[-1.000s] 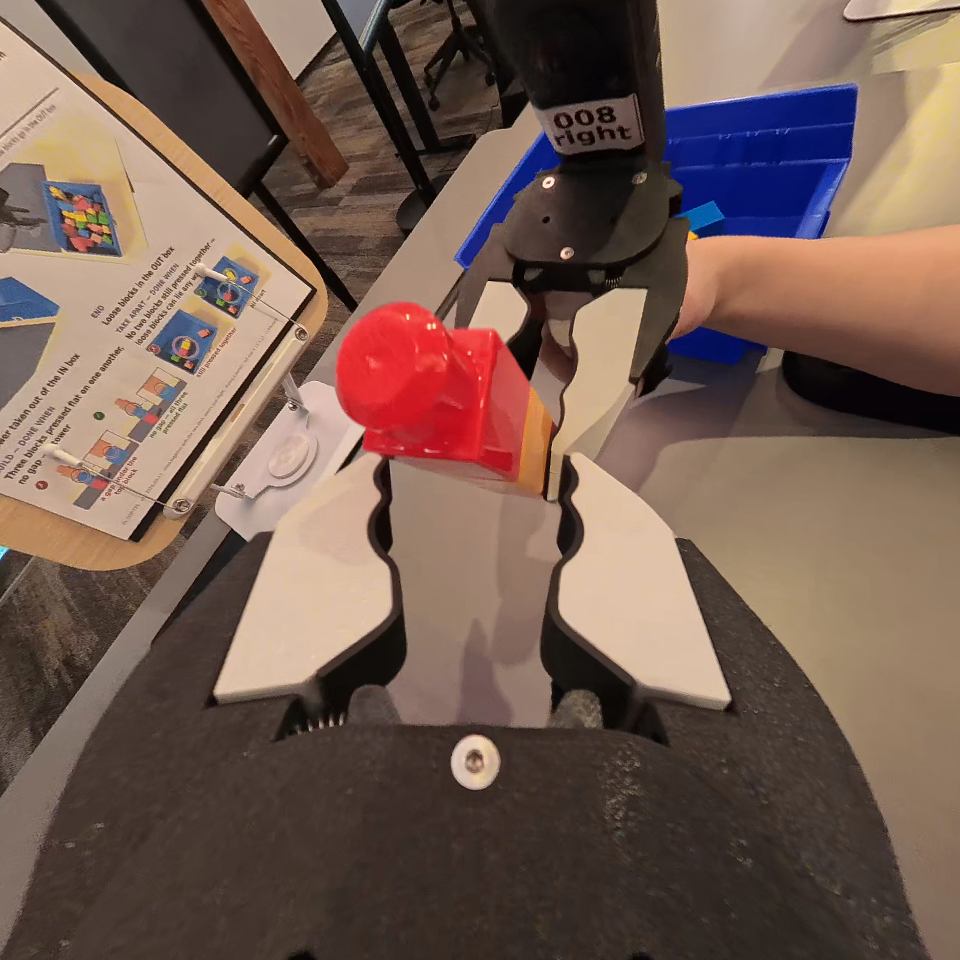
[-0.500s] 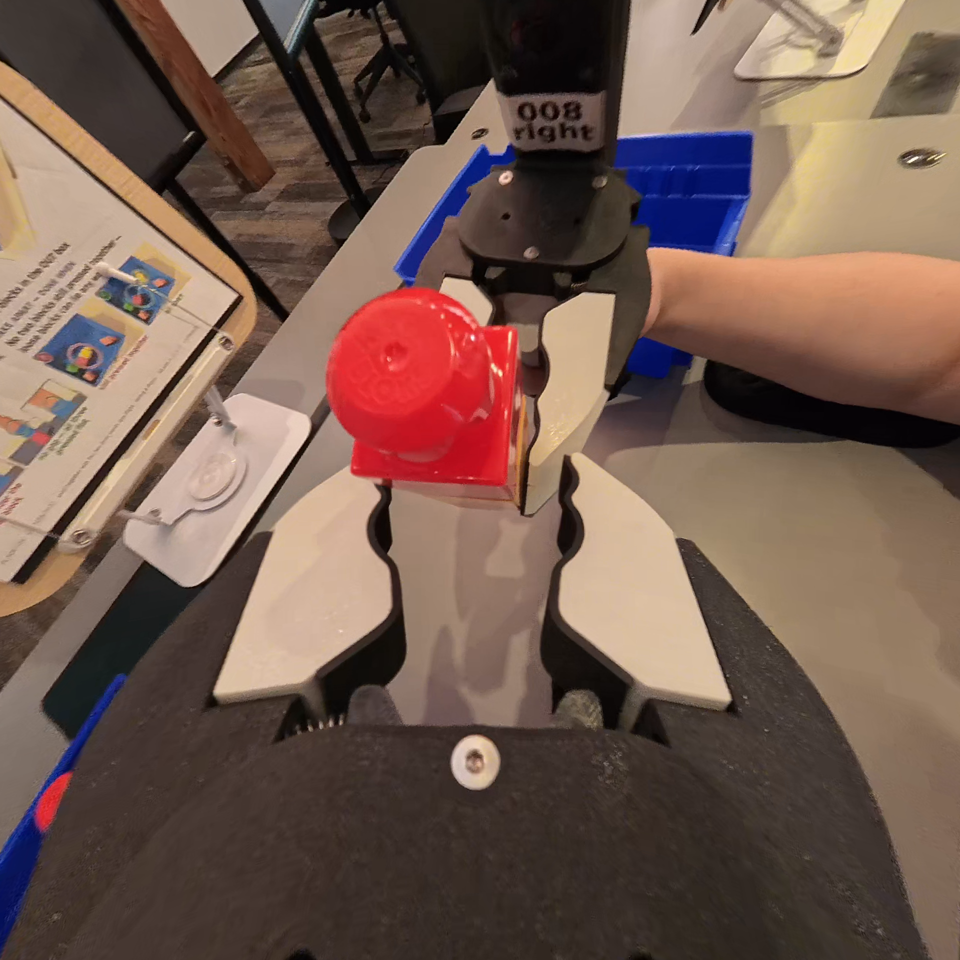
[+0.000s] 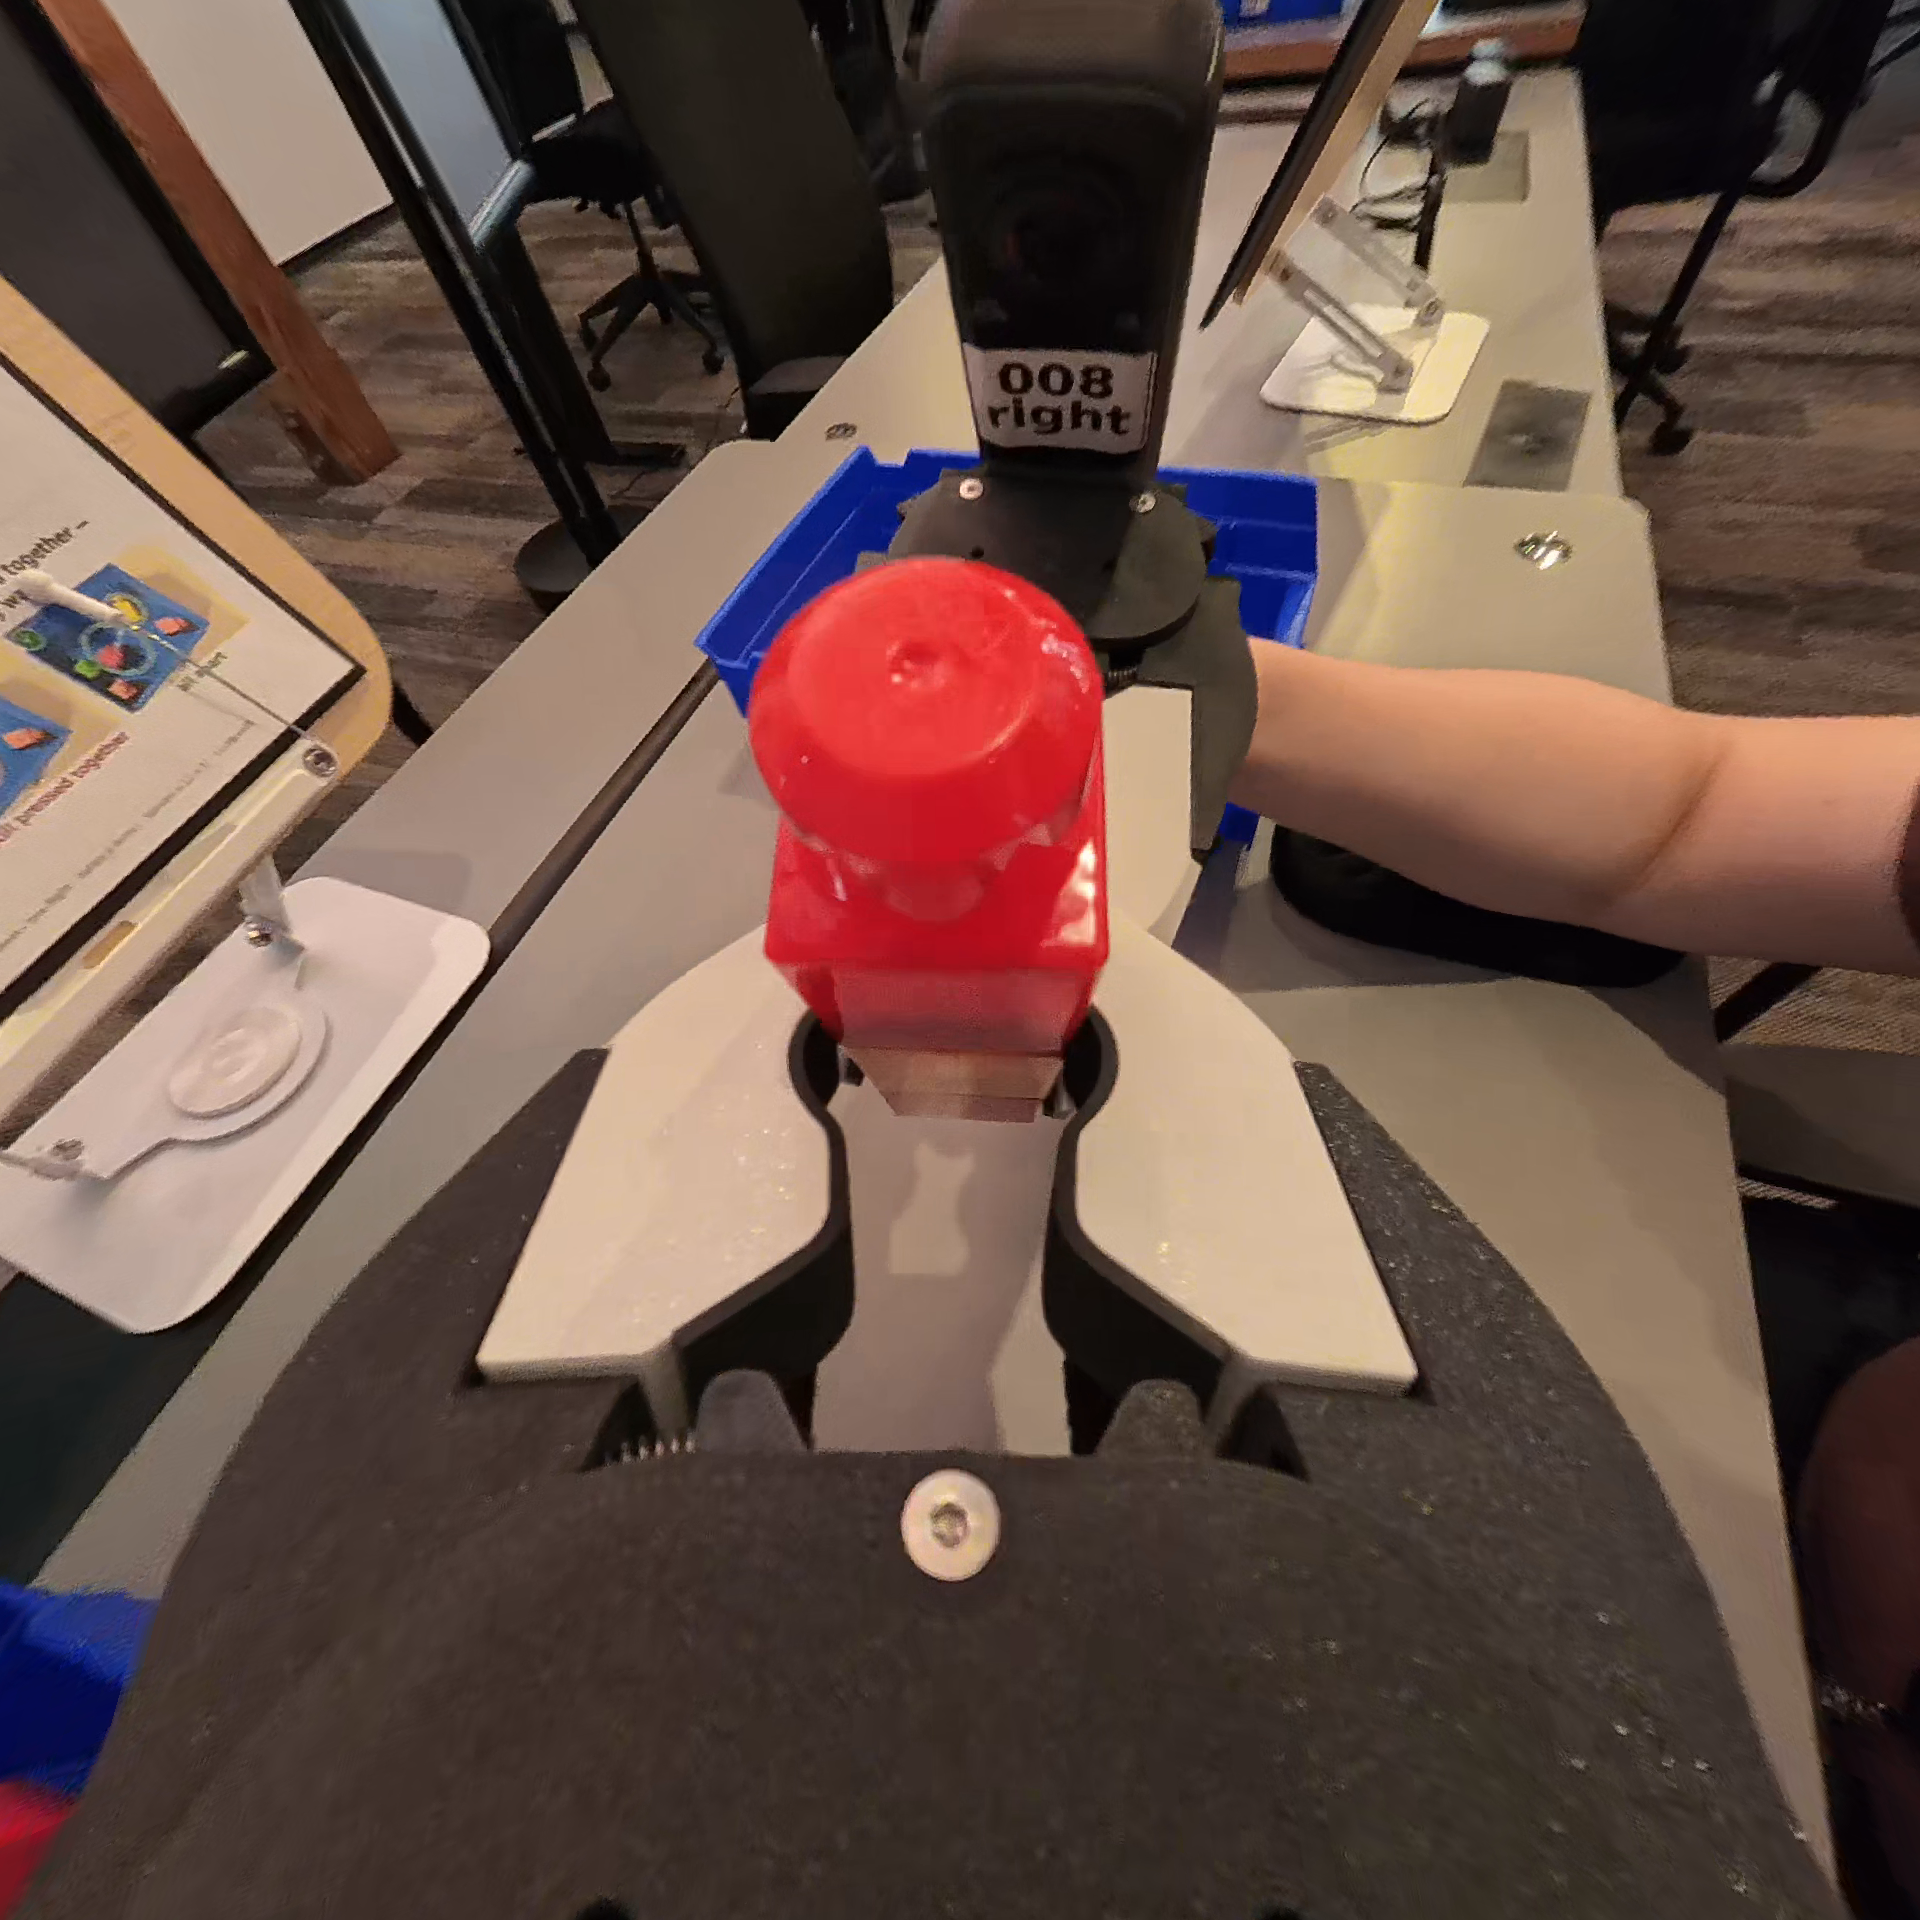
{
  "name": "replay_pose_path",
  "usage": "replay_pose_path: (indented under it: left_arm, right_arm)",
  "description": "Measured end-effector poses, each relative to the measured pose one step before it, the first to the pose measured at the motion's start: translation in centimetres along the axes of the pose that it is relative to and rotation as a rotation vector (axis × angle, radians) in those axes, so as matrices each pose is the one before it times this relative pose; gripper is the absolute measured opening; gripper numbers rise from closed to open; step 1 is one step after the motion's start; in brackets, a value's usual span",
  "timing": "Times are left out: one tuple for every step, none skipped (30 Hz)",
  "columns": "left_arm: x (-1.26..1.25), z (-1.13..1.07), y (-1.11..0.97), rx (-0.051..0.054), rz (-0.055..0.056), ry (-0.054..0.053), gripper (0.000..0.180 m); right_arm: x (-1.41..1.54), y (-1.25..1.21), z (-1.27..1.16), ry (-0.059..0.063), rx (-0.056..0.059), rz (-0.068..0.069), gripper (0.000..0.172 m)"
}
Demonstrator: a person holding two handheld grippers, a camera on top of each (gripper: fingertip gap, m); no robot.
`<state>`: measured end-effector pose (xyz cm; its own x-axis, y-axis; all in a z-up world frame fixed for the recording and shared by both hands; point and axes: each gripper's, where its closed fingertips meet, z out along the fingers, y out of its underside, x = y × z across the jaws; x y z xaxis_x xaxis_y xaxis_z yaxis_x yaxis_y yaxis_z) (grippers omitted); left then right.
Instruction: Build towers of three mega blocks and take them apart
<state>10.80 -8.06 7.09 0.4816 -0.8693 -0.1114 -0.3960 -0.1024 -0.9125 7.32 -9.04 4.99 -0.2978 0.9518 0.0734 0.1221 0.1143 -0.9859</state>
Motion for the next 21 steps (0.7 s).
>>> replay_pose_path:
  left_arm:
    - [-0.068, -0.16, -0.262, 0.0201, -0.0238, 0.0228, 0.04]
    - [0.062, -0.251, -0.314, 0.0238, -0.0194, 0.0302, 0.04]
    - [0.063, -0.298, -0.224, 0.0166, -0.0208, 0.0264, 0.04]
    - [-0.037, -0.312, -0.245, 0.0134, -0.018, 0.0157, 0.04]
    - [-0.03, -0.302, -0.311, 0.0152, -0.0125, 0.008, 0.04]
    - [-0.004, -0.403, -0.559, 0.0319, -0.0064, 0.0006, 0.04]
    - [-0.241, -0.94, -1.306, 0.0794, -0.0061, -0.0204, 0.04]
    - [-0.69, -1.596, -1.853, 0.1045, -0.0088, -0.0449, 0.04]
    - [-0.518, -1.715, -1.453, 0.0622, -0.0003, -0.0205, 0.04]
    - [-0.406, -1.493, -0.503, -0.0085, 0.0042, -0.004, 0.04]
    - [-0.595, -1.275, -0.122, -0.0164, 0.0071, -0.022, 0.04]
    - [-0.632, -1.008, -0.192, 0.0055, 0.0078, -0.0304, 0.04]
    - [-0.292, -0.659, -0.247, 0.0119, -0.004, -0.0082, 0.04]
    - [0.06, -0.337, -0.232, 0.0108, -0.0146, 0.0151, 0.04]
    - [0.266, -0.094, -0.145, 0.0066, -0.01, 0.0244, 0.04]
    - [0.242, 0.051, -0.115, 0.0074, 0.0036, 0.0177, 0.04]
    - [0.126, 0.155, 0.134, -0.0075, 0.0098, 0.0074, 0.04]
    - [-0.01, 0.211, 0.304, -0.0189, 0.0109, -0.004, 0.04]
    - [-0.049, 0.196, 0.214, -0.0099, 0.0125, -0.008, 0.04]
    - [0.131, 0.218, 0.213, -0.0095, 0.0121, 0.0046, 0.04]
    - [0.204, 0.222, 0.263, -0.0162, 0.0071, 0.0087, 0.04]
  right_arm:
    - [0.006, -0.257, 0.009, 0.003, 0.0041, 0.0162, 0.037]
    - [-0.104, -0.317, -0.001, 0.0001, 0.0027, 0.0121, 0.037]
    - [-0.124, -0.317, -0.021, 0.0036, 0.0, 0.005, 0.037]
    - [-0.066, -0.204, -0.024, 0.0084, -0.0094, 0.0037, 0.037]
    - [-0.009, -0.119, -0.057, 0.0112, -0.0153, 0.004, 0.037]
    - [0.082, 0.219, -0.106, 0.0143, -0.0325, -0.0002, 0.037]
    - [0.32, 1.047, -0.075, 0.0254, -0.0754, -0.0059, 0.036]
    - [0.617, 1.446, 0.023, 0.0443, -0.091, -0.0125, 0.036]
    - [0.895, 1.004, 0.016, 0.0619, -0.0648, -0.0132, 0.036]
    - [1.186, 0.331, -0.234, 0.0789, -0.0348, -0.0063, 0.036]
    - [0.992, -0.359, -0.561, 0.0637, 0.0021, 0.0091, 0.036]
    - [0.165, -0.908, -0.742, 0.0063, 0.0366, 0.0263, 0.036]
    - [-0.266, -0.944, -0.754, -0.0142, 0.0395, 0.0264, 0.036]
    - [0.005, -0.635, -0.624, 0.0169, 0.0189, 0.0028, 0.036]
    - [0.255, -0.272, -0.483, 0.0404, -0.0042, -0.0229, 0.036]
    - [0.295, -0.071, -0.333, 0.0448, -0.0153, -0.0346, 0.036]
    - [0.208, -0.054, -0.208, 0.0362, -0.0122, -0.0323, 0.036]
    - [0.02, -0.152, -0.076, 0.0165, -0.0018, -0.0172, 0.036]
    - [-0.114, -0.202, 0.008, -0.0002, 0.0075, -0.0002, 0.036]
    - [-0.128, -0.157, 0.093, -0.0052, 0.0084, 0.0076, 0.036]
    - [-0.028, 0.017, 0.124, -0.0006, -0.0002, 0.0048, 0.036]
